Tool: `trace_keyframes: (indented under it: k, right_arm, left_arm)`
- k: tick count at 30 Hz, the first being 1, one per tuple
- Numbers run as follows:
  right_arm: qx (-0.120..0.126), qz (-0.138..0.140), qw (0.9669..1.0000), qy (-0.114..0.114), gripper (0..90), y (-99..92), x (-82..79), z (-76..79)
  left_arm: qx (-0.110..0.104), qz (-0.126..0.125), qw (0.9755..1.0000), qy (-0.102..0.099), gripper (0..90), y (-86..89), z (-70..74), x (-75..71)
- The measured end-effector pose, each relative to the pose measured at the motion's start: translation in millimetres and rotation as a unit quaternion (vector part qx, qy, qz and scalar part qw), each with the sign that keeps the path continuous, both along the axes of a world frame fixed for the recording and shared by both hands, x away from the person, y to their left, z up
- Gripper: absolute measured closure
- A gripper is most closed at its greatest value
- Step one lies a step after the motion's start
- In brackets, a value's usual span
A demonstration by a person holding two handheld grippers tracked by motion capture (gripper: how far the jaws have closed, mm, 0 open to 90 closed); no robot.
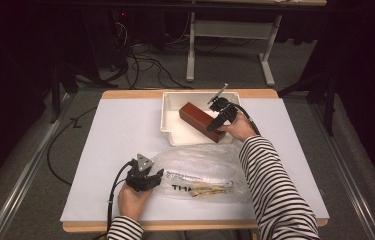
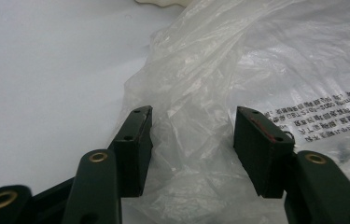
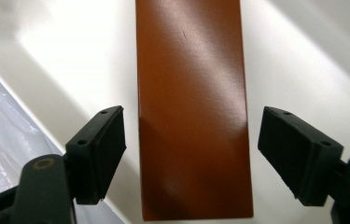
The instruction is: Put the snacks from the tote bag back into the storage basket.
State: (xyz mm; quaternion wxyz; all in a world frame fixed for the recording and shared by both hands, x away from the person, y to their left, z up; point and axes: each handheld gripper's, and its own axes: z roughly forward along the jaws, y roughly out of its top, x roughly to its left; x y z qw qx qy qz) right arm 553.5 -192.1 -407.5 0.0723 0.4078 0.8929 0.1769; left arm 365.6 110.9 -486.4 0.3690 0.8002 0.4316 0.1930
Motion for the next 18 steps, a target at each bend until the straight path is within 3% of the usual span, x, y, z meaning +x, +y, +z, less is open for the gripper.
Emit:
trace_keyframes:
  k: [3,6,8,11,18]
  right_arm:
    - [0.011,-0.003,0.9999,-0.012,26.5,-3.4,-4.5,5.5]
    - [0.008,-0.016,0.9997,-0.017,31.5,-3.4,-12.0,11.3]
    - [0.011,-0.004,0.9994,-0.031,40.5,-4.0,-16.7,15.7]
    - [0.031,0.002,0.999,-0.033,52.8,-4.3,-23.7,23.6]
    - [0.036,0.013,0.9991,-0.02,80.0,1.6,-36.9,27.6]
  left_arm:
    - [0.0,0.0,1.0,0.0,47.8,-0.1,0.0,-0.1]
    - [0.001,0.001,1.0,-0.001,47.9,-0.3,-0.1,-0.3]
    - [0.002,0.0,1.0,-0.001,48.0,-0.2,0.0,-0.3]
    - [0.002,0.0,1.0,-0.001,47.9,-0.1,0.1,-0.3]
    - [0.002,0.0,1.0,-0.001,48.0,0.0,0.0,-0.3]
